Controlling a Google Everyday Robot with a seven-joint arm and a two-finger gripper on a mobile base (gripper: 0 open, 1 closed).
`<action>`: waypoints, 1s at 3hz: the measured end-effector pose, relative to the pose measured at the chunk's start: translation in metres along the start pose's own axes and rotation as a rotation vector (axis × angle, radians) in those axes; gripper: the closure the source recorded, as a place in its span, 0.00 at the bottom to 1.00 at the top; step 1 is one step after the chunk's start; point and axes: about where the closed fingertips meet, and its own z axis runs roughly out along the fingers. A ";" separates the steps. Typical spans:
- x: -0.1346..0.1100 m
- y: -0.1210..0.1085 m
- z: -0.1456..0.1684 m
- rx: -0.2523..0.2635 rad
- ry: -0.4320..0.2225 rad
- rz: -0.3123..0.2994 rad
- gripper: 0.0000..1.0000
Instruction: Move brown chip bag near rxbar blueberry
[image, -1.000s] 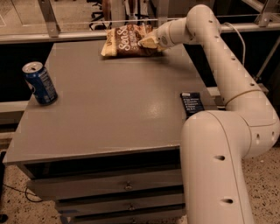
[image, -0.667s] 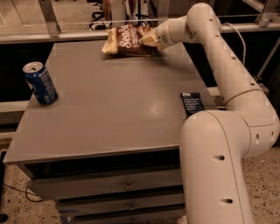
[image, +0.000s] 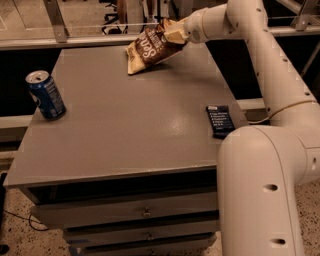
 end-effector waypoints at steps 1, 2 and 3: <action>-0.009 0.019 -0.030 -0.066 -0.018 -0.040 1.00; 0.000 0.040 -0.067 -0.139 -0.002 -0.056 1.00; 0.026 0.061 -0.100 -0.217 0.036 -0.050 1.00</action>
Offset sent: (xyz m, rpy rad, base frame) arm -0.1262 -0.0645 0.0154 -0.0623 0.0591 0.2123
